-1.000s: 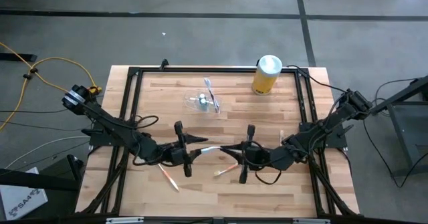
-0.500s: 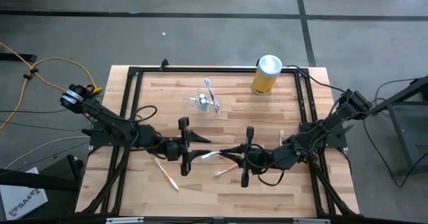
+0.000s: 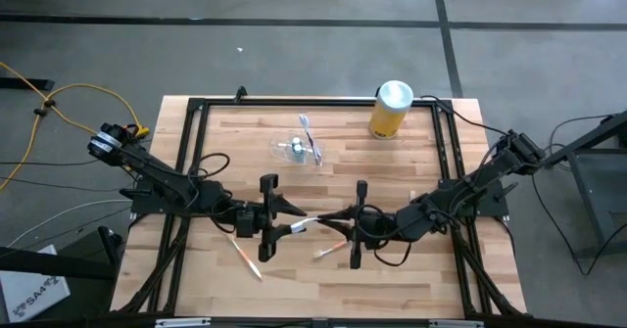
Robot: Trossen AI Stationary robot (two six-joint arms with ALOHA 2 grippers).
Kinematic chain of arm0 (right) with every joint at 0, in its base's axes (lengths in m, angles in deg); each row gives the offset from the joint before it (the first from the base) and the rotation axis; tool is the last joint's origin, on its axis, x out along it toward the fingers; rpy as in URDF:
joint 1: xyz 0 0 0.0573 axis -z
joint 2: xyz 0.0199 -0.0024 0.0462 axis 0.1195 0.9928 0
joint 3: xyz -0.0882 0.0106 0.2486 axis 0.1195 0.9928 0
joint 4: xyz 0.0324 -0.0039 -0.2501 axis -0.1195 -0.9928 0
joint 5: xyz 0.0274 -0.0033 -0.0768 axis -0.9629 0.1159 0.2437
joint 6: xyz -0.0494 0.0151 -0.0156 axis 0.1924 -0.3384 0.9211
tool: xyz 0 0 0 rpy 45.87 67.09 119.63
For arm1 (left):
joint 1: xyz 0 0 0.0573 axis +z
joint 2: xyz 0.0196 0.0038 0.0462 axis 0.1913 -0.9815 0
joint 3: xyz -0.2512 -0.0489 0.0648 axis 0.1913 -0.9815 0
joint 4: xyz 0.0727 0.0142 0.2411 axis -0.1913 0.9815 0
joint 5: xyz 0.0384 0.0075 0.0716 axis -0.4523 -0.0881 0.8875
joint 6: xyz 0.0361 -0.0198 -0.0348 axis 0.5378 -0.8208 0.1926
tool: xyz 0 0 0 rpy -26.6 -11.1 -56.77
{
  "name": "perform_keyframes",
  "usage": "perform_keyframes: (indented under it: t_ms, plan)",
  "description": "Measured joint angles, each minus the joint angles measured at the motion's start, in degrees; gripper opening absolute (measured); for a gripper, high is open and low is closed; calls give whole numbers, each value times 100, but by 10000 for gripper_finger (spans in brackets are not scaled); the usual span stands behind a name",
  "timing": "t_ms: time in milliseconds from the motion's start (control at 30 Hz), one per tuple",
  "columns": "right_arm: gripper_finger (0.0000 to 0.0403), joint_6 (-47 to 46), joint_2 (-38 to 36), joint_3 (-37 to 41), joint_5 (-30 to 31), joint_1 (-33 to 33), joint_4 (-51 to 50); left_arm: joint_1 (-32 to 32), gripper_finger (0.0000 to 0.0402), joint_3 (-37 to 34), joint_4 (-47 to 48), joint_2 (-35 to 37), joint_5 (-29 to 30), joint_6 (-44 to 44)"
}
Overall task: Pick & Place toothbrushing station
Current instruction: Put the violet toothbrush into transparent organizer
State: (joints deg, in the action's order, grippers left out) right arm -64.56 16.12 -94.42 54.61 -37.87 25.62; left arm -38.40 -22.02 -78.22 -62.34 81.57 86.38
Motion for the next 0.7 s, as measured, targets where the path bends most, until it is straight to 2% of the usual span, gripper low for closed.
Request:
perform_keyframes:
  t_ms: [400,700]
  plan:
    - [4,-152,0,0,-499,193,42,354,138,0,-208,0,-605,-128]
    - [4,-191,0,0,-479,193,-52,383,138,0,-218,-2,-629,-155]
